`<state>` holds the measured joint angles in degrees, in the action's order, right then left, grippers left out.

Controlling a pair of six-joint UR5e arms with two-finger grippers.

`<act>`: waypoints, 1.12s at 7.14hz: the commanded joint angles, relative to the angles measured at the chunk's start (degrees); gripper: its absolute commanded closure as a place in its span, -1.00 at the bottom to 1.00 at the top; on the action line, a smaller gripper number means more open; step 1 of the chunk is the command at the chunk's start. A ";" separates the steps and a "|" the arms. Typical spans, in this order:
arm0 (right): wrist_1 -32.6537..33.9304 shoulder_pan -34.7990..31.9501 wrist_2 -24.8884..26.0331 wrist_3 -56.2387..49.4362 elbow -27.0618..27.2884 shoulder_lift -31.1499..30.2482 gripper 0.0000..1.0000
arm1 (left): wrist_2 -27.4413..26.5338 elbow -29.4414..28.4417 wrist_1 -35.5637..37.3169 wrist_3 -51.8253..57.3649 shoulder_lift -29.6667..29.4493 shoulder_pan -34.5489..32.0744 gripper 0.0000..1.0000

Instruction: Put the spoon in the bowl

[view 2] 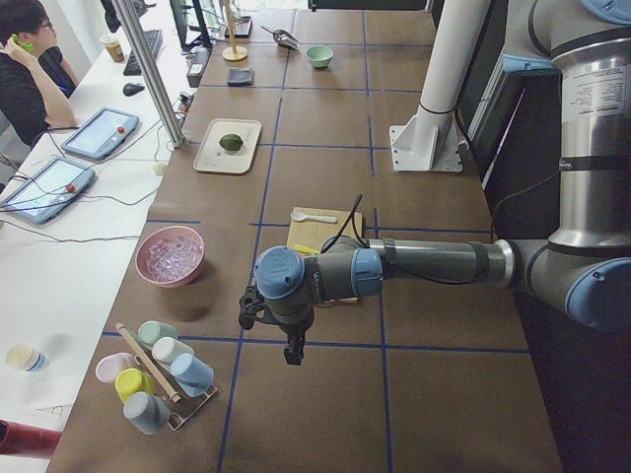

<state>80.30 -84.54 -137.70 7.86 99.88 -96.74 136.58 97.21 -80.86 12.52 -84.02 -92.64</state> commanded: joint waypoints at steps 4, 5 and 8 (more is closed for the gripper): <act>-26.92 16.12 4.79 30.00 -3.88 -4.33 -0.99 | 0.00 0.35 0.00 -0.04 0.00 0.00 -1.00; -28.52 18.16 6.46 30.02 -6.43 -3.98 -0.99 | 0.00 0.35 0.00 -0.12 0.00 0.00 -1.00; -28.71 21.52 6.48 30.02 -10.49 -1.79 -0.93 | 0.00 0.43 0.00 -0.04 0.00 0.00 -1.00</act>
<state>51.78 -64.06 -131.25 37.81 90.90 -99.17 136.58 97.58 -80.86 12.47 -84.00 -92.64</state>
